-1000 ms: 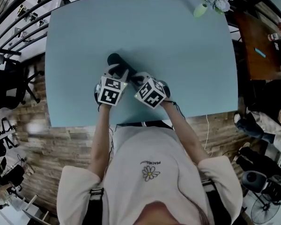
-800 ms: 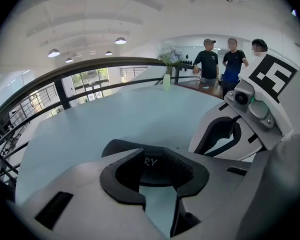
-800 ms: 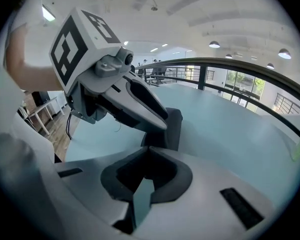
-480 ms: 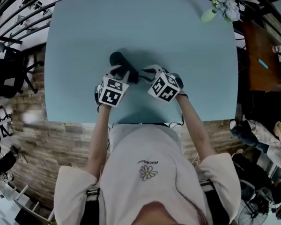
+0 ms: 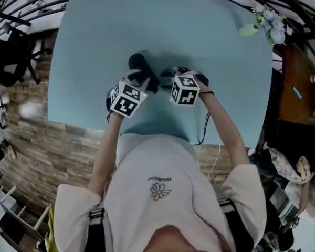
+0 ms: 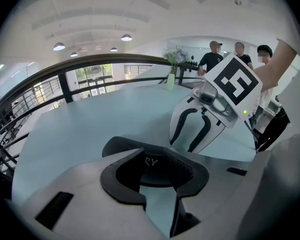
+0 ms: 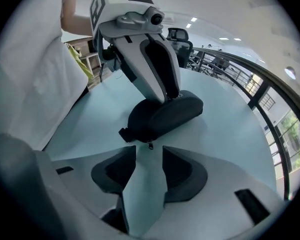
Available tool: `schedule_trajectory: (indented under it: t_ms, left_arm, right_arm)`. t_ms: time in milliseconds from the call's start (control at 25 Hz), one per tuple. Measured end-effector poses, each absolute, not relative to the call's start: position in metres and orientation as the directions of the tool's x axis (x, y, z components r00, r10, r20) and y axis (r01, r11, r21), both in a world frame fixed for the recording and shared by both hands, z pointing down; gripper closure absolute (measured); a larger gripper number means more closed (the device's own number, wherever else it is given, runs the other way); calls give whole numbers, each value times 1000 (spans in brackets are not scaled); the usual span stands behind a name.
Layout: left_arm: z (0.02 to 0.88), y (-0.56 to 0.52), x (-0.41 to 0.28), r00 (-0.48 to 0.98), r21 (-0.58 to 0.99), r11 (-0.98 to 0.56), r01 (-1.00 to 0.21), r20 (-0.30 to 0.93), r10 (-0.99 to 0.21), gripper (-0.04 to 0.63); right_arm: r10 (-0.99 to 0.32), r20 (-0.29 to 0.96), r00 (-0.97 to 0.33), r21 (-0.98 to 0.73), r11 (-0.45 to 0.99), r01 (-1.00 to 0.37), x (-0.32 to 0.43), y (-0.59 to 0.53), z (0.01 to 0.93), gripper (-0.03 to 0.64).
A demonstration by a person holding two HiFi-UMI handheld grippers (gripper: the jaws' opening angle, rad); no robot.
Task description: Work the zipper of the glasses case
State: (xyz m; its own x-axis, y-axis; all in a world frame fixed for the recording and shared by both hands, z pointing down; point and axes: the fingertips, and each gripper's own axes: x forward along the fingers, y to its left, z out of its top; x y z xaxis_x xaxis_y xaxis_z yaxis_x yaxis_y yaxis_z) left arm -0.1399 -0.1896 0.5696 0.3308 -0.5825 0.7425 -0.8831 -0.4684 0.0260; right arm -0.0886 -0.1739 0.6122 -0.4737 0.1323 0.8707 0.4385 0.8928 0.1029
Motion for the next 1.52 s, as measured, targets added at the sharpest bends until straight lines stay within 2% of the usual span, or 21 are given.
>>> schedule_trajectory:
  t_ms: [280, 480, 1080, 1280, 1400, 1520]
  left_arm:
    - [569, -190, -138, 334, 46, -450, -892, 738, -587, 490]
    - [567, -189, -143, 331, 46, -445, -894, 736, -590, 510]
    - [570, -186, -160, 328, 20, -470, -883, 742, -585, 511]
    - [566, -183, -155, 329, -10, -501, -865, 743, -583, 511]
    - [561, -179, -142, 330, -119, -600, -791, 742, -583, 511]
    - [558, -179, -124, 368, -137, -662, -737, 741, -562, 511]
  right_arm:
    - [176, 877, -447, 94, 849, 519, -92, -168, 613, 525]
    - [147, 877, -458, 106, 870, 482, -93, -168, 613, 603]
    - [95, 879, -467, 104, 918, 383, -107, -131, 612, 607]
    - [15, 858, -513, 143, 953, 267, -105, -127, 610, 609]
    - [-43, 877, -479, 193, 944, 267, -90, -135, 610, 609]
    - [-129, 894, -428, 253, 935, 247, -58, -159, 610, 609]
